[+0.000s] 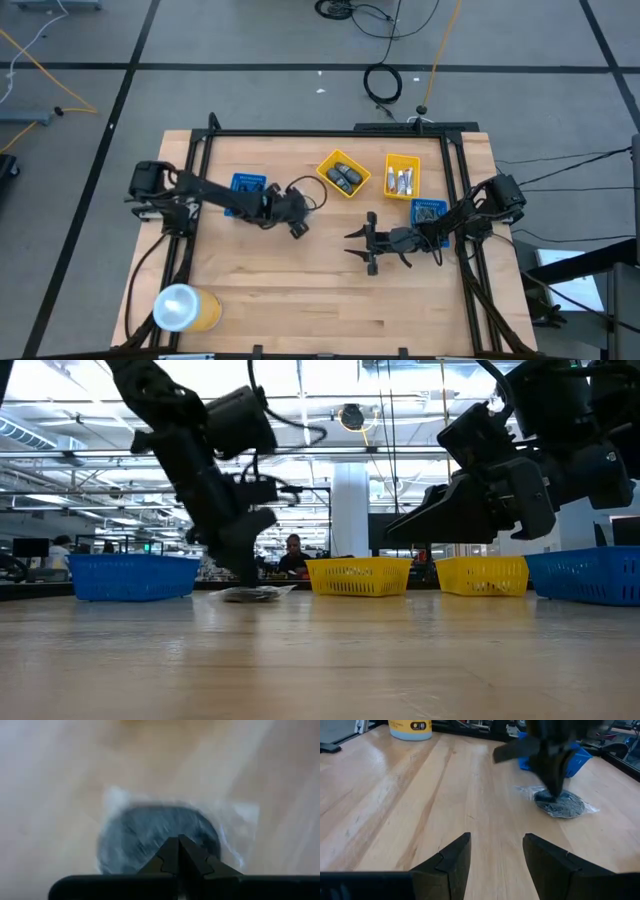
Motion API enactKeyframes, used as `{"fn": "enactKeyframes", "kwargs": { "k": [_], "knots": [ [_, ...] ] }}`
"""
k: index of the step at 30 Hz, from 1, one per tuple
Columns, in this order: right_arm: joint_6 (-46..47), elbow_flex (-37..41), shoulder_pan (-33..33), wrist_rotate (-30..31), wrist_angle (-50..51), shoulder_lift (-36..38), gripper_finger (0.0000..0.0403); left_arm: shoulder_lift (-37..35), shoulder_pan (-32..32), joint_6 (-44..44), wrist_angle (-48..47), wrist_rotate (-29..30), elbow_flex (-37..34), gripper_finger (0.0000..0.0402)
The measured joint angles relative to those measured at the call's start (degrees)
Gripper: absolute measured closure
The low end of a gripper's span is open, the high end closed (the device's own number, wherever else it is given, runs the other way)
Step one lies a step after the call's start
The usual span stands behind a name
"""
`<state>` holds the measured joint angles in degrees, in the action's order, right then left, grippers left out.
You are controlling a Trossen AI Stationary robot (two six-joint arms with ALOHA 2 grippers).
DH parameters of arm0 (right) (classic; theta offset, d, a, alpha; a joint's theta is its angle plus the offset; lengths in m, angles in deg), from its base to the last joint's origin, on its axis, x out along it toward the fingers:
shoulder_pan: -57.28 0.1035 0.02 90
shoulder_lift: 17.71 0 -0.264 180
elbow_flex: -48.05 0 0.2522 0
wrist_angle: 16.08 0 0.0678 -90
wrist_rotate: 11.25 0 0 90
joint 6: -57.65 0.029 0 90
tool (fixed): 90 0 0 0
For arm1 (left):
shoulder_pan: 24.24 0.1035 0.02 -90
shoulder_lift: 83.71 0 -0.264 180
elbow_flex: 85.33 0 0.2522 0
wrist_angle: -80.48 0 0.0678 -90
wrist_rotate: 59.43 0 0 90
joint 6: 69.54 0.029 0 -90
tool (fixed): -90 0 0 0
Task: Pick & Place Travel size toiletries
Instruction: Put the black hairbrush into the right blue bin
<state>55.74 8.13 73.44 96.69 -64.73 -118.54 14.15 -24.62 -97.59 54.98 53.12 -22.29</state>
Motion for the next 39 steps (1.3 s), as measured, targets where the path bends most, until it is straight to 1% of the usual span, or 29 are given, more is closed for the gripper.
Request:
{"fn": "enactKeyframes", "kwargs": {
  "k": [2, 3, 5, 6, 9, 10, 12, 14, 15, 19, 22, 24, 26, 29, 31, 33, 37, 39],
  "knots": [
    [0.02, -0.02, 0.00, 0.00, -0.14, 0.00, 0.0232, 1.56, 0.26, 0.04, 0.93, -3.50, -0.07, 0.0400],
    [-0.05, -0.03, 0.00, -0.02, -0.16, 0.00, 0.0232, 2.38, 0.16, 0.04, 2.50, -4.59, -0.09, 0.0399],
    [-0.09, -0.01, 0.00, 0.00, -0.20, 0.00, 0.0232, 3.50, -0.38, -0.15, 6.97, -8.85, 0.02, 0.0395],
    [-0.11, -0.01, 0.00, -0.02, -0.22, 0.00, 0.0232, 4.31, -0.91, -0.12, 10.10, -11.59, 0.02, 0.0395],
    [-0.13, -0.01, 0.00, -0.02, -0.35, 0.00, 0.0232, 5.75, -2.93, 1.98, 21.82, -24.46, -0.14, 0.0400],
    [-0.13, -0.01, 0.00, -0.02, -0.35, 0.00, 0.0232, 5.88, -3.77, 2.77, 26.97, -27.70, -0.15, 0.0400],
    [-0.15, -0.01, 0.00, -0.11, -0.35, 0.00, 0.0232, 5.14, -5.47, 4.03, 33.43, -31.25, 0.09, 0.0396],
    [0.88, -0.03, 0.00, -0.22, 0.70, 0.02, 0.0232, 3.76, -6.98, 5.62, 35.99, -31.76, 0.07, 0.0396],
    [1.64, -0.01, 0.00, -0.24, 1.33, 0.00, 0.0232, 2.99, -7.69, 6.67, 35.79, -31.72, 0.05, 0.0398],
    [7.84, 0.01, -0.12, -0.27, 4.07, 0.02, 0.0230, 0.68, -9.68, 10.63, 33.41, -31.17, 0.06, 0.0397],
    [13.71, -0.30, -1.06, -2.32, 6.73, 0.00, 0.0215, 1.06, -11.08, 13.40, 30.48, -31.06, -0.04, 0.0393],
    [17.72, -1.81, -2.38, -5.04, 9.67, 0.00, 0.0198, 2.15, -11.88, 15.47, 30.19, -31.05, -0.04, 0.0395],
    [21.51, -3.96, -3.89, -7.80, 14.97, 0.04, 0.0178, 3.87, -12.50, 16.46, 29.83, -30.75, -0.04, 0.0399],
    [26.06, -7.68, -5.71, -10.50, 26.24, 0.00, 0.0151, 7.04, -13.08, 16.04, 30.00, -26.98, -0.04, 0.0395],
    [28.03, -10.01, -6.33, -10.78, 31.49, 0.16, 0.0141, 9.17, -13.00, 15.97, 30.11, -25.33, -0.03, 0.0393],
    [28.50, -10.84, -6.39, -11.86, 33.26, 0.17, 0.0136, 11.21, -12.56, 15.94, 30.24, -25.05, -0.03, 0.0396],
    [30.06, -10.92, -6.43, -16.41, 31.31, 0.07, 0.0141, 13.61, -11.37, 14.42, 32.33, -25.17, 0.11, 0.0397],
    [31.38, -10.89, -6.43, -17.24, 30.93, 0.07, 0.0146, 14.32, -10.82, 13.83, 33.64, -25.53, 0.11, 0.0392]
  ]
}}
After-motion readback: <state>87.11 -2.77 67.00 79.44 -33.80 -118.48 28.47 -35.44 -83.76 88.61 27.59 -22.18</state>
